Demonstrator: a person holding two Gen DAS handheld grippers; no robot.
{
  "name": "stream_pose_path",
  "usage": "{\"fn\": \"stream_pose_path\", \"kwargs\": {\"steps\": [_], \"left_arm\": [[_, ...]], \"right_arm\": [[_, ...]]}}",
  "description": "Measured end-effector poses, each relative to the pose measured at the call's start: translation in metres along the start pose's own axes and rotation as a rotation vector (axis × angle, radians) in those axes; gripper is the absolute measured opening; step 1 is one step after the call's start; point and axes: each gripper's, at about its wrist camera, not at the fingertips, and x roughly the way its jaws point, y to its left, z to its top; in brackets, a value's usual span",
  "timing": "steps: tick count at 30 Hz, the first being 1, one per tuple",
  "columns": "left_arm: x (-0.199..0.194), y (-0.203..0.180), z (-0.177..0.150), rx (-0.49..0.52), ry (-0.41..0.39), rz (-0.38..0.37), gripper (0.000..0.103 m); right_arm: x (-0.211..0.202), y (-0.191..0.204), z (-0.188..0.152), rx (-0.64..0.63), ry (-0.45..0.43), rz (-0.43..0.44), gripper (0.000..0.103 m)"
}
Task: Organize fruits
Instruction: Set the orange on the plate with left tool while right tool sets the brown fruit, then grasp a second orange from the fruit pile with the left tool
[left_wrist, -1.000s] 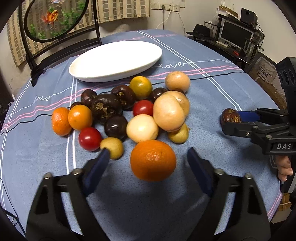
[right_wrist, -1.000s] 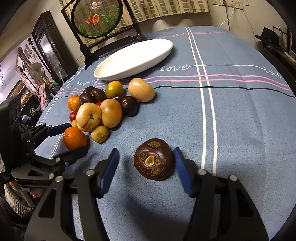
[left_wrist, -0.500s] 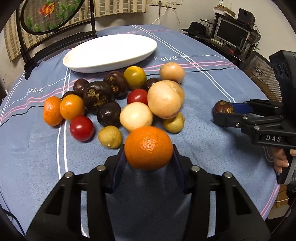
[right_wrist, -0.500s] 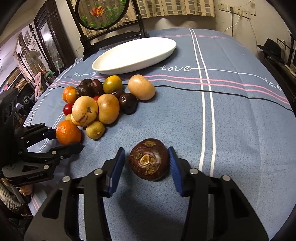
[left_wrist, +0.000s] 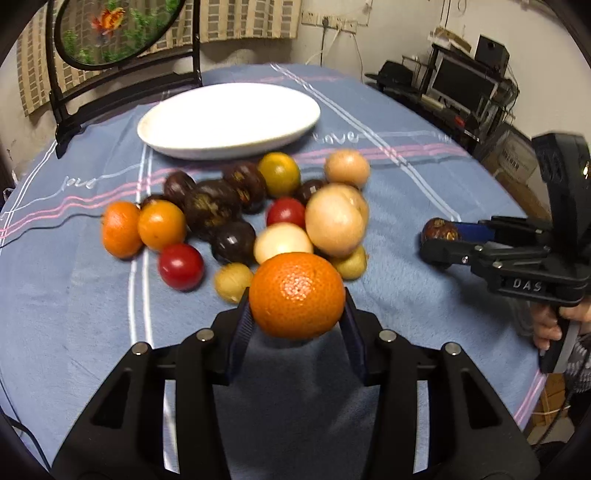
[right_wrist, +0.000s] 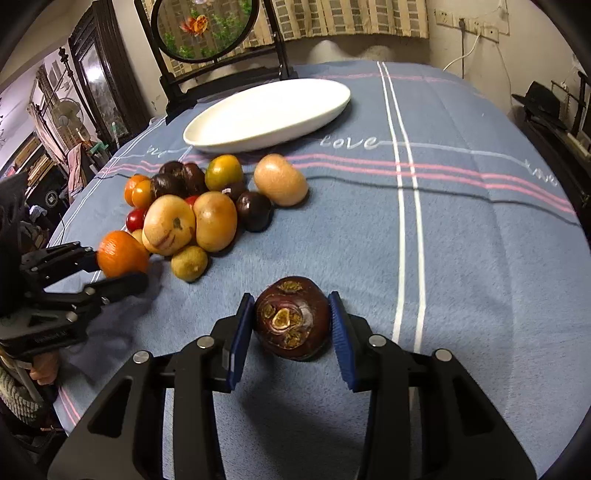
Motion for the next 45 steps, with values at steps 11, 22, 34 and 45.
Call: {"fn": "stream_pose_path", "kwargs": {"steps": [11,22,34,45], "left_arm": [[0.028,0.065,0.111,-0.073,-0.054,0.163,0.045],[0.084,0.090,0.145,-0.108,-0.006,0.120,0.048],[0.062,0.105,0.140,-0.134,-0.067,0.142,0.065],[0.011,0.114,0.057,-0.202,-0.099,0.252,0.078]], "right_arm": [[0.018,0.018,0.122,0.001,-0.135,0.035,0.041],[0.109,0.018,0.188,-0.033,-0.060,-0.024,0.065],[0.085,0.007,0.179,-0.005,-0.145,-0.025,0.075],[0.026,-0.011,0.108,0.142,-0.181,0.036,0.082]]}}
